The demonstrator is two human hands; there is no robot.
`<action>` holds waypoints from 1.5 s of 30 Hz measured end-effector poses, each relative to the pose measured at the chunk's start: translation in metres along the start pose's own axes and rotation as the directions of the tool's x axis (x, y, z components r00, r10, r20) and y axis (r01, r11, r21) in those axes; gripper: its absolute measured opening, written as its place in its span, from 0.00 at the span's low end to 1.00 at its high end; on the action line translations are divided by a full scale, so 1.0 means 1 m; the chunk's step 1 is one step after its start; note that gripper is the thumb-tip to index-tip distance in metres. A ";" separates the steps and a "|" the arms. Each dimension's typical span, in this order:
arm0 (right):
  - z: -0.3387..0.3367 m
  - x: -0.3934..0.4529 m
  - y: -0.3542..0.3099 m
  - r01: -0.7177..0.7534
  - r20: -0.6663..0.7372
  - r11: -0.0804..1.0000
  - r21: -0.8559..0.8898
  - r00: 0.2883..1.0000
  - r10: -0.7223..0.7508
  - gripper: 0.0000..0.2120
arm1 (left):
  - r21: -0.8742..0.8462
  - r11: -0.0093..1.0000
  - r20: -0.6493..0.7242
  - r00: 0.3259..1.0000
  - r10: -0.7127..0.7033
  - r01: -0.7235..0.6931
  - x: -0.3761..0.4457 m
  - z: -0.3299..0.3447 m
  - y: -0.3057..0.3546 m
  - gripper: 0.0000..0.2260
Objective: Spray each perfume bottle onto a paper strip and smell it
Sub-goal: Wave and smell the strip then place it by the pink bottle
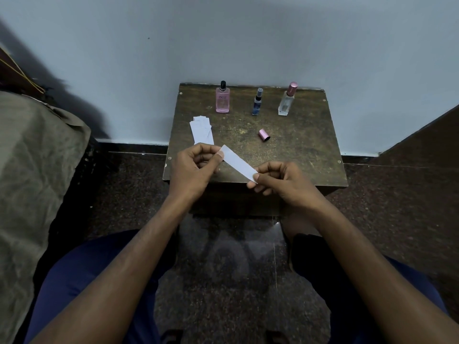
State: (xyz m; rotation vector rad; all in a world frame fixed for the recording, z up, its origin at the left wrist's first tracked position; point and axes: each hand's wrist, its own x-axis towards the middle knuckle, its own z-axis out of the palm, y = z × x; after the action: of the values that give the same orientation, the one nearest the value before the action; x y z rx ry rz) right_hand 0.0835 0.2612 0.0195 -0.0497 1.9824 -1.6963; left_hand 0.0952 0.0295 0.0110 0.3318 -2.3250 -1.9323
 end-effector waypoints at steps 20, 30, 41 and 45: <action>-0.010 0.000 0.005 -0.071 -0.266 0.997 -0.027 0.962 0.061 0.03 | 0.161 0.983 0.178 0.977 -0.115 0.086 0.000 -0.004 -0.006 0.04; -0.010 -0.003 0.001 -0.038 -0.298 0.985 -0.170 0.955 -0.014 0.03 | 0.054 0.988 0.178 0.972 -0.154 0.147 0.000 0.001 -0.006 0.03; -0.009 -0.002 0.000 -0.010 -0.343 0.985 -0.172 0.938 -0.050 0.08 | -0.067 0.983 0.252 0.956 -0.152 0.174 -0.002 -0.002 0.004 0.03; -0.020 -0.001 -0.005 0.027 -0.496 0.997 -0.074 0.866 -0.060 0.13 | -0.529 0.750 0.600 0.800 0.000 0.397 -0.011 -0.018 0.027 0.10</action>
State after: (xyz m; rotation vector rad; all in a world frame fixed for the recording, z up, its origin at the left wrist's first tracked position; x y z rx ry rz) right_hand 0.0749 0.2789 0.0259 0.3613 2.4216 -1.8035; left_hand 0.1068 0.0189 0.0415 -0.0827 -1.7121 -3.1393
